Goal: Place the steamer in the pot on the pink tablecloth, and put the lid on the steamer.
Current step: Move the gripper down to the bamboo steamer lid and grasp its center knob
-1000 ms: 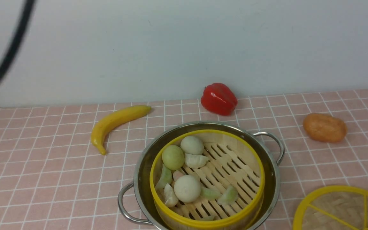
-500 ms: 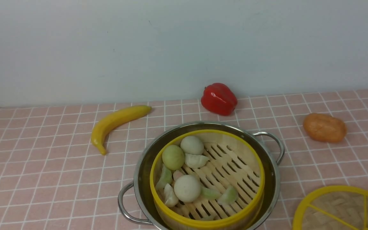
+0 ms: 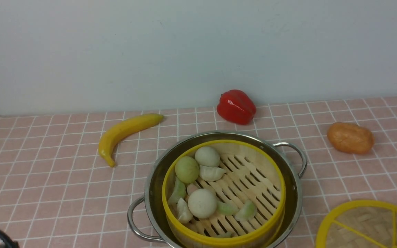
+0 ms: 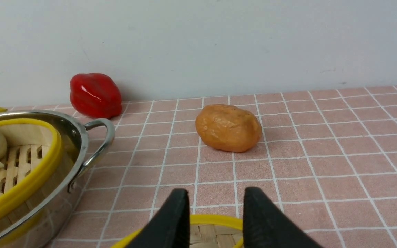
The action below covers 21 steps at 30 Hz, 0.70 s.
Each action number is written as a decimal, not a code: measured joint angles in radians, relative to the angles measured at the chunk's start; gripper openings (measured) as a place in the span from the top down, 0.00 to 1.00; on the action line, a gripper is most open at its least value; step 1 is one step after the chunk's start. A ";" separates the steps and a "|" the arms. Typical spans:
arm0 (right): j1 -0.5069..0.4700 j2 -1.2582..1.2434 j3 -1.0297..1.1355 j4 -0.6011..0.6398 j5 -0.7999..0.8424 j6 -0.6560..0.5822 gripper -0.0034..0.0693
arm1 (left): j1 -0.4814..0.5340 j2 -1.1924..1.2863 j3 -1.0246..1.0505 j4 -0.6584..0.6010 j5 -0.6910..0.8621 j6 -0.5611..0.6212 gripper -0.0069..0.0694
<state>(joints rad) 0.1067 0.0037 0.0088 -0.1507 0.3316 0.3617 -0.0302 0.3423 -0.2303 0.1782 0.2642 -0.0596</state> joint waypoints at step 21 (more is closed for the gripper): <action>0.000 0.000 0.000 0.000 -0.002 0.000 0.62 | 0.055 -0.340 0.238 -0.011 0.104 -0.070 0.81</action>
<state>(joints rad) 0.1067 0.0037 0.0088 -0.1508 0.3294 0.3617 0.0253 0.0025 0.0076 0.1672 0.3685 -0.1301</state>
